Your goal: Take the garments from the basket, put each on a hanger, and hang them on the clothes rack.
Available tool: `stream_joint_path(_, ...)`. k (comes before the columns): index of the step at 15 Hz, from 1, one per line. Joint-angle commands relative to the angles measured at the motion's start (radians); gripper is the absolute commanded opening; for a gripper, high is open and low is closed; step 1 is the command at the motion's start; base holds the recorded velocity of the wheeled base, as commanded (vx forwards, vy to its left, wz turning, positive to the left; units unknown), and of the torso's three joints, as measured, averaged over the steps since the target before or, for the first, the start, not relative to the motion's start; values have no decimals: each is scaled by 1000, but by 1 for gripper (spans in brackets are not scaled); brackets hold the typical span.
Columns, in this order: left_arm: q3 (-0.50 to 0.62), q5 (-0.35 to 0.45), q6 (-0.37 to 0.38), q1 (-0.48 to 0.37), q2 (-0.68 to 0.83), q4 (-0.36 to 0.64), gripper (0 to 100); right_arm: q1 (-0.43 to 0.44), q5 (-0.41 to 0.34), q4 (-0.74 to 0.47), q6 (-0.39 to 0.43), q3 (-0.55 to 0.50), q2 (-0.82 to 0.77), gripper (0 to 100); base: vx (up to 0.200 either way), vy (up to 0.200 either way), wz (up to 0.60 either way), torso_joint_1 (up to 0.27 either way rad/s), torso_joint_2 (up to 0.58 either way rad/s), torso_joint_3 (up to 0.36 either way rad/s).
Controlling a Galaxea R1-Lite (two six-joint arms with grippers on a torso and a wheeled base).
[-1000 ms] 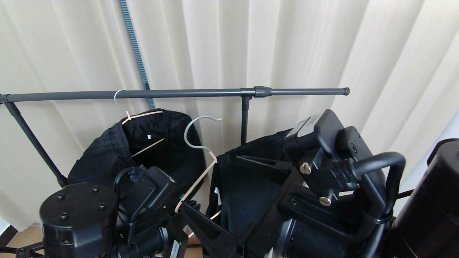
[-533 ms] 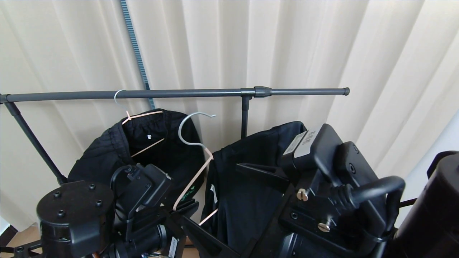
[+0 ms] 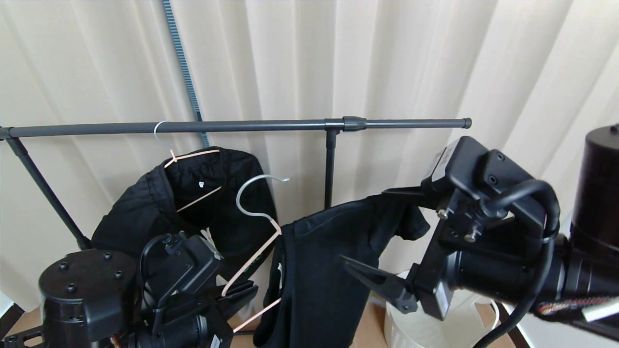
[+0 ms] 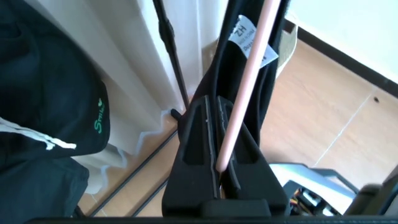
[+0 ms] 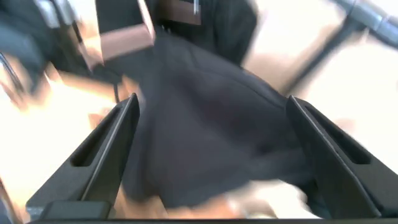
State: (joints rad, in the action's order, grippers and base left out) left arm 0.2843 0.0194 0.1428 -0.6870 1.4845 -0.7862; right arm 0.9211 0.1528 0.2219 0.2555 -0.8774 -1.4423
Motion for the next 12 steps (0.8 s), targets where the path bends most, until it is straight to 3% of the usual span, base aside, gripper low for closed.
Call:
stream_joint_path(1,-20,19,12,9,-4,-1,0,-120,-82,-207,82,-175,22,100,0,0,0,0,0,0)
stream_joint_path(4,-42,42,26,7,-4,-1,0,-180,-113,-374,168,-287,-41,100,0,0,0,0,0,0)
stream_joint_path(7,-50,45,26,4,0,-1,0,-191,-127,-461,229,-331,-70,100,0,0,0,0,0,0)
stream_joint_path(10,-50,45,26,0,-3,-1,0,-245,-269,-579,311,-368,-69,100,0,0,0,0,0,0)
stream_joint_path(11,-48,45,26,-2,-3,-1,0,-284,-366,-681,373,-405,-73,100,0,0,0,0,0,0)
stream_joint_path(12,-48,45,26,-3,-3,-1,0,-298,-415,-720,403,-422,-79,100,0,0,0,0,0,0)
